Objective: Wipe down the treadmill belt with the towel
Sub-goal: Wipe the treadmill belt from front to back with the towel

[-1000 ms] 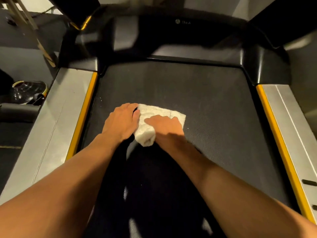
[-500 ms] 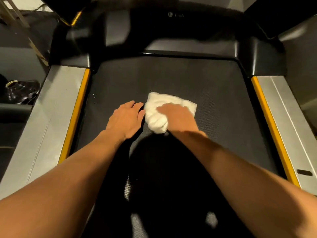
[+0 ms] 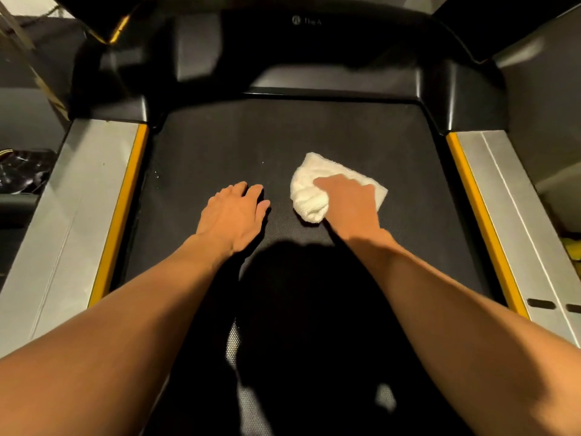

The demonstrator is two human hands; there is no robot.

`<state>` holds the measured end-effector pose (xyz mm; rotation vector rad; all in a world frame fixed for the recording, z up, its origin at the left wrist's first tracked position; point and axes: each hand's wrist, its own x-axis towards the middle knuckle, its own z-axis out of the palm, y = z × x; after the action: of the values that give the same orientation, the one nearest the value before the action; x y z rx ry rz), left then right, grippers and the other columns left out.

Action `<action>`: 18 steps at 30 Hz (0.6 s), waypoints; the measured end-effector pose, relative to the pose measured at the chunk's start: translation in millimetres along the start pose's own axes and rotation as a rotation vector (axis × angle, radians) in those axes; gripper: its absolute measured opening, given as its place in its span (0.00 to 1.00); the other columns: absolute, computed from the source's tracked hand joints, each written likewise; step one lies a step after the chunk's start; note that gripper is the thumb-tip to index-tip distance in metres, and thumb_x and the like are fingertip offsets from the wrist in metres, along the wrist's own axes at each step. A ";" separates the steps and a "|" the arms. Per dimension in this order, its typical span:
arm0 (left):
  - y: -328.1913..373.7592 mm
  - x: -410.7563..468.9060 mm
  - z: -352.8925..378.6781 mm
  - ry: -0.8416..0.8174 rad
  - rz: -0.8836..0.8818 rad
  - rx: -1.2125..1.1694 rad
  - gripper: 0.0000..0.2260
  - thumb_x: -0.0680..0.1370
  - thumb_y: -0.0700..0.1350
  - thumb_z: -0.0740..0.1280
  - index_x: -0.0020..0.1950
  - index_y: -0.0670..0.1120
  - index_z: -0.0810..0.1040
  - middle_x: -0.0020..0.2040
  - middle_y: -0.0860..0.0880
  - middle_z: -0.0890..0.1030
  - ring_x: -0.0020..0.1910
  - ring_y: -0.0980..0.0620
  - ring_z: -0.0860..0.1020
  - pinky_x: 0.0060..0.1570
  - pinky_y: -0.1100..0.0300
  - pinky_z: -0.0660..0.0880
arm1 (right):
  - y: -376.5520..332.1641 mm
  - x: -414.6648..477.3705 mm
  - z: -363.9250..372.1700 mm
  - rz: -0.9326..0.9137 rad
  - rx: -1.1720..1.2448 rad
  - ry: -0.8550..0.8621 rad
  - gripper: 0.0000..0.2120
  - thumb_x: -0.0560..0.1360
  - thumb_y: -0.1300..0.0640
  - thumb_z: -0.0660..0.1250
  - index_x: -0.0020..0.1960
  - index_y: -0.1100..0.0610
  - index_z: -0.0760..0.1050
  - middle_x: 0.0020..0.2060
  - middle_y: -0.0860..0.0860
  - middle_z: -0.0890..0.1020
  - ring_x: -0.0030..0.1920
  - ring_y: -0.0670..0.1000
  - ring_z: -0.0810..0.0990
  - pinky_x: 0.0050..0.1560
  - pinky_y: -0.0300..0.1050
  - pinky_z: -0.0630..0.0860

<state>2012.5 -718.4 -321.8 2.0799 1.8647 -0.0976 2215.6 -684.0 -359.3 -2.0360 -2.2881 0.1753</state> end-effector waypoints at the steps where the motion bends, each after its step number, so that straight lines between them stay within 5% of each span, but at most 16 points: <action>1: 2.3 -0.1 -0.9 -0.003 0.001 0.015 0.22 0.84 0.54 0.50 0.75 0.47 0.64 0.71 0.43 0.69 0.66 0.39 0.70 0.62 0.45 0.68 | 5.3 1.9 -1.6 0.053 0.037 0.004 0.16 0.76 0.59 0.61 0.61 0.46 0.74 0.53 0.50 0.80 0.52 0.57 0.79 0.53 0.55 0.72; 9: 30.6 6.7 2.4 -0.050 0.065 0.000 0.22 0.83 0.54 0.49 0.76 0.49 0.62 0.72 0.44 0.67 0.68 0.41 0.67 0.65 0.46 0.66 | -11.8 -34.2 11.5 -0.171 0.028 -0.151 0.18 0.81 0.45 0.53 0.66 0.47 0.71 0.65 0.49 0.75 0.63 0.54 0.73 0.61 0.48 0.67; 14: 28.9 9.8 5.2 -0.051 0.066 0.072 0.22 0.83 0.55 0.49 0.75 0.48 0.63 0.72 0.44 0.67 0.69 0.41 0.67 0.65 0.45 0.66 | 39.3 -10.5 -11.2 0.058 0.084 -0.046 0.21 0.79 0.59 0.57 0.71 0.49 0.68 0.65 0.54 0.75 0.62 0.59 0.74 0.63 0.55 0.69; 18: 29.7 11.5 6.4 -0.026 0.057 0.071 0.21 0.83 0.55 0.49 0.74 0.48 0.63 0.71 0.44 0.68 0.68 0.41 0.67 0.65 0.46 0.66 | 14.8 -32.5 -10.3 0.070 0.111 -0.137 0.19 0.80 0.58 0.57 0.70 0.52 0.68 0.67 0.55 0.73 0.64 0.58 0.73 0.61 0.52 0.68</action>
<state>2044.1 -711.7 -324.8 2.1672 1.8103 -0.1782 2235.3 -714.3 -350.4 -2.1093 -2.2274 0.4486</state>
